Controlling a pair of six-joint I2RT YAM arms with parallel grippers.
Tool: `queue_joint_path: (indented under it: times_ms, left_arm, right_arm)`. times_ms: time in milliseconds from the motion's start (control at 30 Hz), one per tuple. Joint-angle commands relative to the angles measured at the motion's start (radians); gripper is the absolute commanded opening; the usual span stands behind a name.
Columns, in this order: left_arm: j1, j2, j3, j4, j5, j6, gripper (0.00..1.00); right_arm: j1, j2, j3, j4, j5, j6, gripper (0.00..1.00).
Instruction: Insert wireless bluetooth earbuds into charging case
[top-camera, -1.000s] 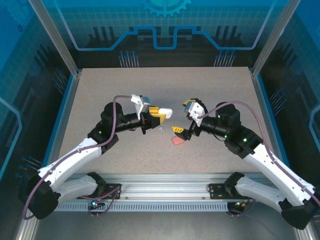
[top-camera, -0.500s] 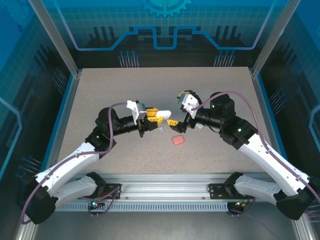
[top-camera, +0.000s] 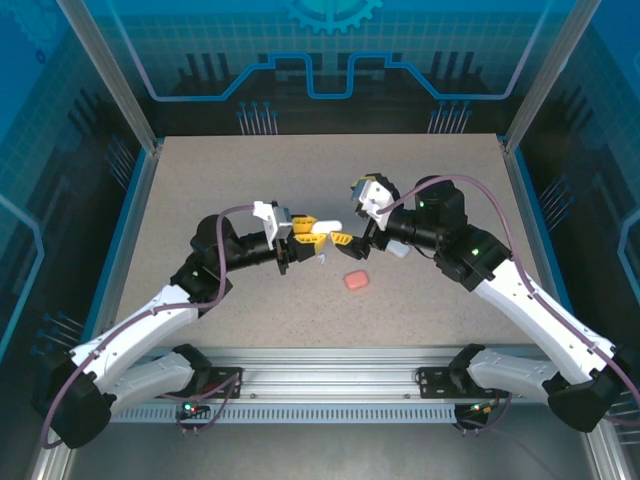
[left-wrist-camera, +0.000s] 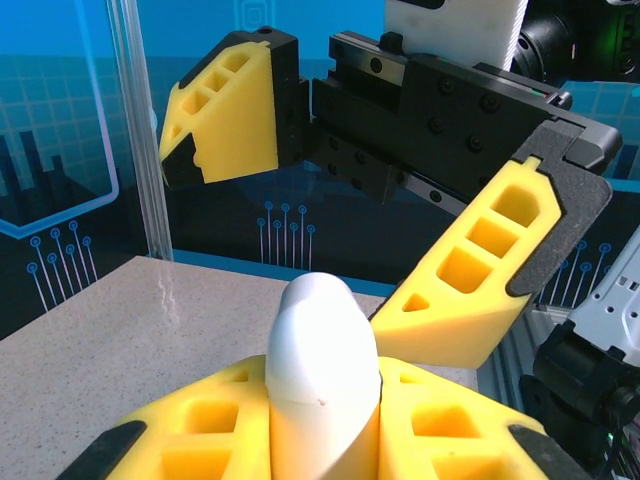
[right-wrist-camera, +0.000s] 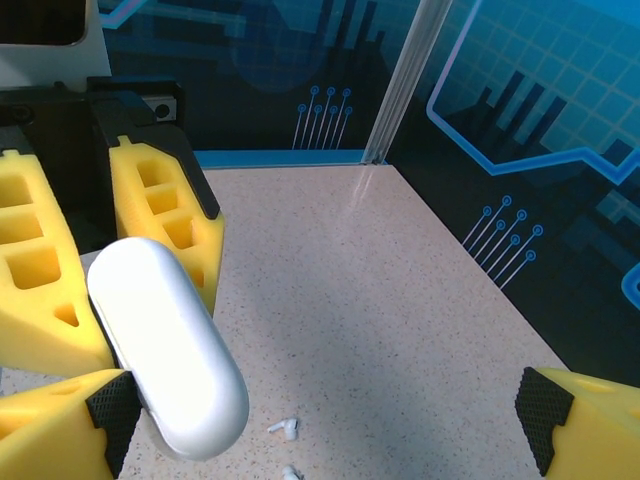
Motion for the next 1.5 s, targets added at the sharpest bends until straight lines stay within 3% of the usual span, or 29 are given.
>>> queue_joint_path:
  times_ms: [0, 567, 1333, 1467]
  left_arm:
    - [-0.008, -0.021, -0.008, 0.021, 0.029, 0.021, 0.00]
    - [-0.008, -0.030, -0.016, 0.012, 0.027, 0.025, 0.00]
    - [-0.008, -0.040, -0.037, 0.006, 0.012, 0.025, 0.00]
    - [-0.008, -0.048, -0.044, 0.000, -0.036, 0.024, 0.00]
  right_arm:
    - [0.002, 0.009, 0.047, 0.008, 0.051, -0.011, 1.00]
    - [-0.013, 0.017, 0.071, -0.004, 0.078, -0.001, 1.00]
    - [-0.044, -0.022, 0.072, -0.009, 0.000, 0.041, 1.00]
    - [-0.054, -0.035, 0.066, -0.004, 0.015, 0.065, 1.00]
